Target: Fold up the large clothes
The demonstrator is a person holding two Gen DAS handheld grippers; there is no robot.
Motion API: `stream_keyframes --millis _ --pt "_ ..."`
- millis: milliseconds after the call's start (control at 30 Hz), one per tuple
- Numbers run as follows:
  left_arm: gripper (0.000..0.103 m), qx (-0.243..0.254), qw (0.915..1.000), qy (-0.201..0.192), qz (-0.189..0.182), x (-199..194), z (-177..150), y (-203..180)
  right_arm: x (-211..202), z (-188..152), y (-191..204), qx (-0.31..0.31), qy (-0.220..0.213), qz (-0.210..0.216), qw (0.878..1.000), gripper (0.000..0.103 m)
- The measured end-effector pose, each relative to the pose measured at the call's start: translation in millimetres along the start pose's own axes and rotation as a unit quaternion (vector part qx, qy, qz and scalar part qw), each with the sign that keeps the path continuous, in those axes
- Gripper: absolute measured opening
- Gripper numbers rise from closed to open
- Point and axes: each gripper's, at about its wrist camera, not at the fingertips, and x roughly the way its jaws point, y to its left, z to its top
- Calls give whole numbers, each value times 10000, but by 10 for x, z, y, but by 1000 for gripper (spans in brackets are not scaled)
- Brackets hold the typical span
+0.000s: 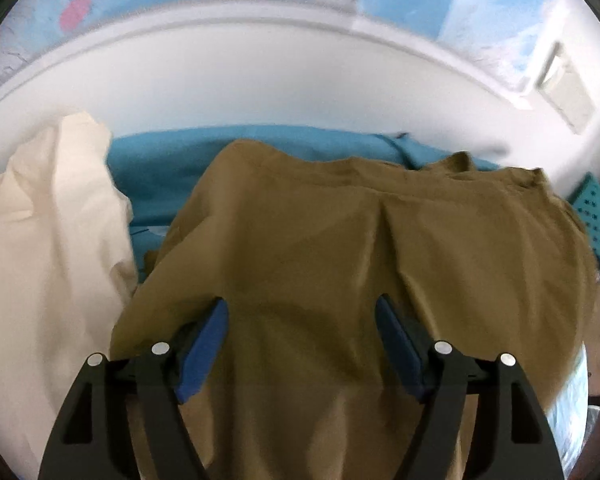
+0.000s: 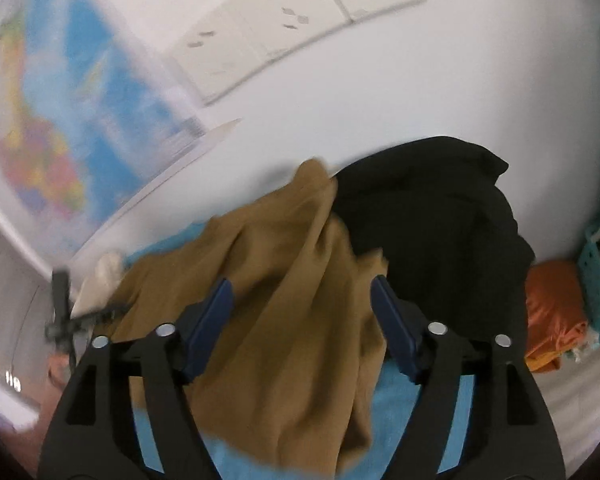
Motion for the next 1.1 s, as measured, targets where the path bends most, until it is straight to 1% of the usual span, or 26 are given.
stream_keyframes --millis 67,100,133,167,200,233,267,333,367,400,433,467,500,533,600,667,700,767,800,867,933,1000,1033,1100 --pt "77 187 9996 -153 -143 -146 -103 -24 -25 -241 83 -215 174 -61 9996 82" --pt "78 288 9992 -204 -168 -202 -160 -45 -15 -401 138 -367 327 -112 9987 82" --pt "78 342 9991 -210 -160 -224 -207 -110 9 -472 143 -476 416 -232 9977 81" --pt "78 399 9990 -165 -141 -225 -259 -133 81 -553 177 -632 480 -472 9957 67" --pt "78 416 9990 -119 -104 -213 -293 -135 205 -605 248 -734 542 -592 9941 50" --pt "78 403 9991 -80 -67 -185 -310 -121 237 -628 224 -695 622 -622 9937 21" --pt "77 347 9994 -40 -71 -135 -321 -105 210 -605 202 -633 564 -711 9939 14" --pt "72 301 9995 -60 -21 -99 -326 -75 -52 -463 219 -639 132 -724 9952 12" --pt "69 301 9995 -66 3 -95 -329 -67 -205 -380 259 -712 -93 -736 9947 7" --pt "69 274 9996 -52 -30 -89 -333 -50 -324 -315 310 -861 -329 -1005 9907 6" --pt "69 244 9997 -49 -50 -84 -336 -34 -374 -280 342 -1092 -500 -1580 9801 1" --pt "69 240 9997 -49 -33 -89 -347 -15 -369 -266 318 -1125 -459 -1568 9801 1" --pt "69 243 9997 -52 -13 -95 -362 -4 -330 -252 240 -929 -349 -1391 9853 1" --pt "69 249 9997 -71 17 -88 -377 -29 -229 -275 138 -614 -173 -1338 9890 1" --pt "70 313 9994 -100 129 -75 -390 -130 -63 -385 47 -527 110 -1457 9879 2" --pt "70 346 9991 -161 169 -131 -439 -163 -44 -445 -60 -175 159 -1323 9909 2" --pt "70 344 9991 -199 146 -171 -462 -172 -63 -490 -176 238 164 -1223 9921 10" --pt "73 320 9989 -328 12 -296 -523 -216 -157 -577 -299 695 136 -1192 9903 43" --pt "74 320 9987 -400 -37 -373 -577 -217 -223 -620 -321 782 87 -1163 9901 47" --pt "76 364 9975 -586 -129 -579 -720 -221 -288 -671 -304 935 -20 -924 9913 62" --pt "76 410 9970 -605 -256 -701 -849 -239 -386 -744 -279 1152 -139 -506 9920 70" --pt "76 420 9969 -624 -239 -778 -986 -288 -404 -777 -226 1289 -162 -164 9914 70" --pt "76 407 9971 -580 -278 -794 -1052 -310 -393 -799 -203 1350 -129 -7 9908 72" --pt "76 322 9970 -658 -265 -811 -1173 -338 -345 -856 -139 1464 -34 360 9886 73"
